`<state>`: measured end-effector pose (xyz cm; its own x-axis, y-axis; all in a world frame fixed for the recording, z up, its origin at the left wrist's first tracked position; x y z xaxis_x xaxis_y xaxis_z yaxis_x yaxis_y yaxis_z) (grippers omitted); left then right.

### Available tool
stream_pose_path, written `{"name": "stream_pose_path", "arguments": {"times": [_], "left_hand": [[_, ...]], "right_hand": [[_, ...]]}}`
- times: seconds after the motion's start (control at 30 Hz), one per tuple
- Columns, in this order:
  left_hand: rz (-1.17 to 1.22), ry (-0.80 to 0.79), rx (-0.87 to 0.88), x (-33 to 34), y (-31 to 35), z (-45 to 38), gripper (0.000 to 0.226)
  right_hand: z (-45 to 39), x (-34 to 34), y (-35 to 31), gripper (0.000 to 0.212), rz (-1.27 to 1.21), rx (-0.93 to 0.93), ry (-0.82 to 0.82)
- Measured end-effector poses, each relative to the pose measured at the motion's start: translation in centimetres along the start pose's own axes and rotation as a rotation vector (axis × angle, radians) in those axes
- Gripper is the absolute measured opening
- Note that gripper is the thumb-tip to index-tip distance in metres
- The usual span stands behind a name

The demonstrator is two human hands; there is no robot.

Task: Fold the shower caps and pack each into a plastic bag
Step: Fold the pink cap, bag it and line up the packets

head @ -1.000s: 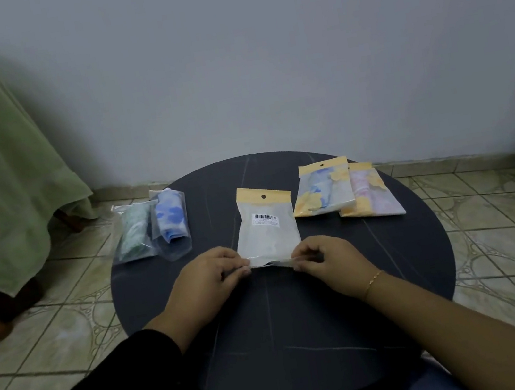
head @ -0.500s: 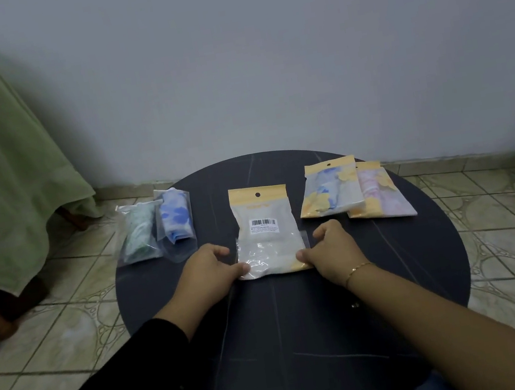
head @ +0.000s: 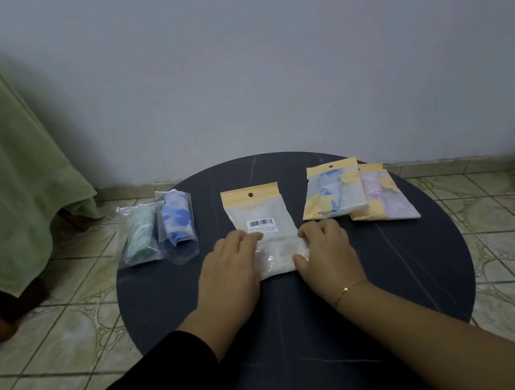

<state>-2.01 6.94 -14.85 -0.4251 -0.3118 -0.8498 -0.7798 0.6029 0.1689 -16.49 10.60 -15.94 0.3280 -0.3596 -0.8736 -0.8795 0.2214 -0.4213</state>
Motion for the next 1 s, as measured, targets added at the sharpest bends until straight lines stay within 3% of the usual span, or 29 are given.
{"name": "stream_pose_path", "arguments": {"times": [0.07,0.17,0.27,0.43,0.6,0.87,0.93,1.0], "left_hand": [[-0.013,0.019,0.109,0.4,0.8,0.1,0.045],[0.016,-0.068,0.115,1.1,1.1,0.4,0.040],[0.045,-0.114,0.082,1.7,0.3,0.2,0.030],[0.036,-0.121,0.058,2.4,-0.5,0.2,0.041],[0.010,-0.121,-0.001,2.3,-0.7,-0.1,0.034],[0.046,-0.229,-0.407,2.6,-4.3,1.0,0.046],[0.173,-0.236,-0.510,2.3,-4.4,0.9,0.027],[0.446,-0.187,-0.631,1.9,-4.2,0.6,0.018]], "right_hand": [[0.2,0.2,-1.5,0.041,0.041,-0.188,0.030],[0.8,2.2,-3.3,0.053,-0.017,-0.377,-0.141],[1.4,4.0,-2.7,0.056,0.073,-0.370,-0.370],[1.4,3.9,-2.8,0.056,0.082,-0.360,-0.395],[1.0,4.0,-2.7,0.055,0.056,-0.346,-0.396],[0.6,2.7,-2.1,0.045,-0.281,-0.190,-0.237],[0.4,2.6,-1.9,0.045,-0.406,-0.094,-0.224],[0.3,2.0,-2.1,0.044,-0.566,-0.011,-0.202]]}}
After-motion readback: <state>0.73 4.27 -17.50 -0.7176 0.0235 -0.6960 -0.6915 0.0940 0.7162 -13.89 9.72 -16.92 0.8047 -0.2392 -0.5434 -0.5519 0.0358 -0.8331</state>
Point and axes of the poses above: each hand's wrist, its own z-axis away from the middle knuckle, its own x-axis out of the palm, y = z × x, the point moved 8 cm from there along -z, towards the middle knuckle, and after that the axes turned 4 degrees about y, right-handed, at the moved point
